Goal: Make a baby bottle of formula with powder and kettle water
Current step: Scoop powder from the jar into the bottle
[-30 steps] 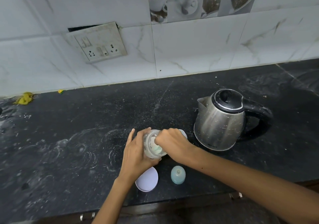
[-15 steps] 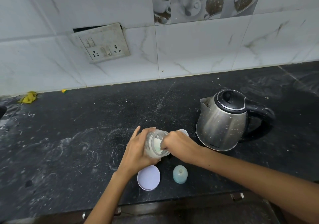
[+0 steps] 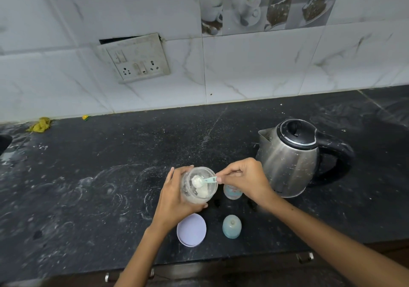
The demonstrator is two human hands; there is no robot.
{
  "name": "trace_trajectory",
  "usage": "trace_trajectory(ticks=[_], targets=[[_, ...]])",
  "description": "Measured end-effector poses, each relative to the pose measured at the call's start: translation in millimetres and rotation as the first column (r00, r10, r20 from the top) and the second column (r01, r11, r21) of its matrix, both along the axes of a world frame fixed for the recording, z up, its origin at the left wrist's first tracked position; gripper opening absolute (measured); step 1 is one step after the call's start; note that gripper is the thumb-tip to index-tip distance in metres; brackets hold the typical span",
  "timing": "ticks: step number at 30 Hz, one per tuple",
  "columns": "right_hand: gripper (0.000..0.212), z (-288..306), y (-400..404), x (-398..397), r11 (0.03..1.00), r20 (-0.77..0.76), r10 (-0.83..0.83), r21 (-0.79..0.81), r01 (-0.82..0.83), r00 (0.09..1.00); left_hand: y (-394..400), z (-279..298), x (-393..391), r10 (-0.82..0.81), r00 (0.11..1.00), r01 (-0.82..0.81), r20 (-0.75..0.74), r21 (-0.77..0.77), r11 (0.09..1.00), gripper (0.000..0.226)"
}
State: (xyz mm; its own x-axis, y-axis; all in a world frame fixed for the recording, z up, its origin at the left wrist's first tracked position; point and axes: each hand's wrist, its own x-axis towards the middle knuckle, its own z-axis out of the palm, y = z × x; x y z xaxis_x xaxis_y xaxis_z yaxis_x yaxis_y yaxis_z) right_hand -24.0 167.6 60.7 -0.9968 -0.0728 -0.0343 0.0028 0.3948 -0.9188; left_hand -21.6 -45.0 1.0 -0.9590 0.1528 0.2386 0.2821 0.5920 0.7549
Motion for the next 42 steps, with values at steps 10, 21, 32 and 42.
trace_trajectory(ticks=[10,21,32,42], targets=[[0.011,-12,5,8,1.000,-0.129,-0.028,0.003,0.029,0.991,2,-4,0,0.015,1.000,-0.015,0.027,0.000,1.000,0.094],[0.013,-18,6,7,0.991,-0.397,0.055,0.131,-0.003,0.916,3,-11,-5,0.014,0.999,-0.014,0.043,-0.009,1.000,0.093],[0.015,-23,10,2,0.979,-0.514,0.143,0.197,-0.045,0.846,3,-15,-8,0.011,0.999,-0.010,0.050,-0.016,1.000,0.090],[0.008,-27,8,-3,0.988,-0.200,-0.137,-0.095,0.120,0.970,4,-18,-12,0.045,0.992,-0.049,0.121,0.025,0.998,0.091]])
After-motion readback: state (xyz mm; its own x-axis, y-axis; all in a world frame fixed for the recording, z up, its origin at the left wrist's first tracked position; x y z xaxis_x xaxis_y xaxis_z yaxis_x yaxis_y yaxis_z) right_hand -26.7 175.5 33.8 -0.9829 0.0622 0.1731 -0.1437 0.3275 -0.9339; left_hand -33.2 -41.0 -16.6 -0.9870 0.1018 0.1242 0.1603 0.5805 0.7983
